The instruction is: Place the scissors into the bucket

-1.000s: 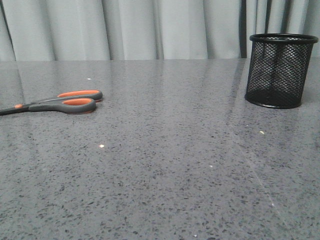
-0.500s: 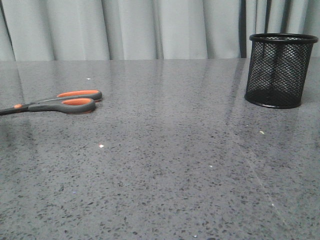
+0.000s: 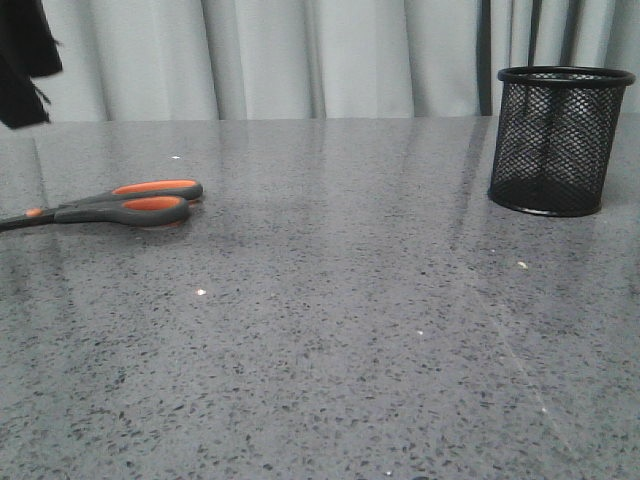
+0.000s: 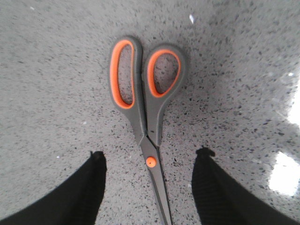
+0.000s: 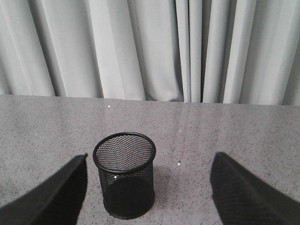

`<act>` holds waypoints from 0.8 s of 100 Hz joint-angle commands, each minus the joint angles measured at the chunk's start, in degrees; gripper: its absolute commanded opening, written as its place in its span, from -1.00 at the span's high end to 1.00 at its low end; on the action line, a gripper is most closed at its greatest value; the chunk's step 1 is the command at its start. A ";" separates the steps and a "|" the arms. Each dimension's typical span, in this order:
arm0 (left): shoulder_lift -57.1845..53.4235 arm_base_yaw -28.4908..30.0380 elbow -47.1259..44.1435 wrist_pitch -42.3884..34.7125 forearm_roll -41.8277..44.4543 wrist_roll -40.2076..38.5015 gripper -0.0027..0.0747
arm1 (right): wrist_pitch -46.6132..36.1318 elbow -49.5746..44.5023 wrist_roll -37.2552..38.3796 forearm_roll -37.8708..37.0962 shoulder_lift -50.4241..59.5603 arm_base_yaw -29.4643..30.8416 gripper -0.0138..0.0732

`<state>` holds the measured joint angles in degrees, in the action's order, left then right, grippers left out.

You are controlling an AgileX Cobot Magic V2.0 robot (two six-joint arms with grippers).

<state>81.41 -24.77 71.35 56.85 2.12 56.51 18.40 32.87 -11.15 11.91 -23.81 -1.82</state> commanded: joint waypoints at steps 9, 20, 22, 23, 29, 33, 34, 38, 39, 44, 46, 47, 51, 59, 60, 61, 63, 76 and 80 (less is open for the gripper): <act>2.20 -0.52 1.88 -2.46 0.26 2.20 -0.04 | -3.55 2.04 -0.16 0.69 -0.83 -0.12 -0.46; 4.45 -0.01 1.96 -3.10 -0.38 4.74 -0.04 | -3.55 2.04 -0.16 0.71 -0.83 -1.19 -0.46; 4.86 0.42 1.96 -3.42 -1.20 4.74 -0.04 | -3.55 2.04 -0.16 0.71 -0.83 -1.51 -0.46; 4.99 0.59 1.96 -3.67 -1.49 4.74 -0.04 | -3.55 2.04 -0.16 0.71 -0.83 -1.62 -0.46; 5.65 2.08 1.96 -3.93 -4.17 5.80 -0.04 | -3.41 2.04 -0.16 0.81 -0.83 -2.47 -0.46; 5.95 3.21 1.96 -3.93 -5.39 7.65 -0.04 | -3.21 2.04 -0.16 0.81 -0.83 -2.90 -0.46; 5.93 3.40 1.96 -3.93 -5.58 7.91 -0.04 | -3.20 2.04 -0.16 0.81 -0.83 -3.07 -0.46; 5.93 4.65 2.11 -3.82 -7.19 9.02 -0.04 | -2.92 2.04 -0.16 0.81 -0.83 -3.53 -0.46; 5.93 4.88 2.11 -3.68 -7.48 9.22 -0.04 | -2.79 2.04 -0.16 0.81 -0.83 -3.54 -0.46; 5.93 6.58 2.48 -2.84 -9.75 11.42 -0.04 | -2.38 2.04 -0.16 0.81 -0.83 -3.95 -0.46; 5.93 7.31 2.64 -2.22 -10.74 12.12 -0.04 | -2.25 2.04 -0.16 0.81 -0.83 -4.05 -0.46; 6.04 7.82 2.66 -2.03 -11.43 12.77 -0.04 | -2.12 2.04 -0.16 0.81 -0.83 -4.05 -0.46; 6.15 9.05 3.04 -0.54 -13.17 14.85 -0.04 | -1.86 2.04 -0.16 0.93 -0.83 -4.09 -0.46; 6.54 11.39 3.77 1.61 -17.13 18.08 -0.04 | -1.70 2.04 -0.16 0.93 -0.83 -4.09 -0.46; 6.53 11.54 3.91 2.02 -17.44 18.38 -0.04 | -1.70 2.04 -0.16 0.93 -0.83 -4.09 -0.46; 6.64 11.82 3.93 2.27 -17.98 18.88 -0.04 | -1.70 2.04 -0.16 0.93 -0.83 -4.09 -0.46; 6.67 12.20 4.22 2.88 -18.44 19.71 -0.04 | -1.70 2.04 -0.16 0.93 -0.83 -4.09 -0.46; 7.86 12.64 5.11 3.49 -20.47 21.15 -0.04 | -1.70 2.04 -0.16 1.18 -0.83 -4.09 -0.46; 8.51 12.64 5.37 3.59 -20.88 21.15 -0.04 | -1.70 2.04 -0.16 1.18 -0.83 -4.09 -0.46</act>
<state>90.76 -12.33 74.48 60.80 -15.51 76.79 20.64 32.87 -11.12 12.65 -23.81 -5.82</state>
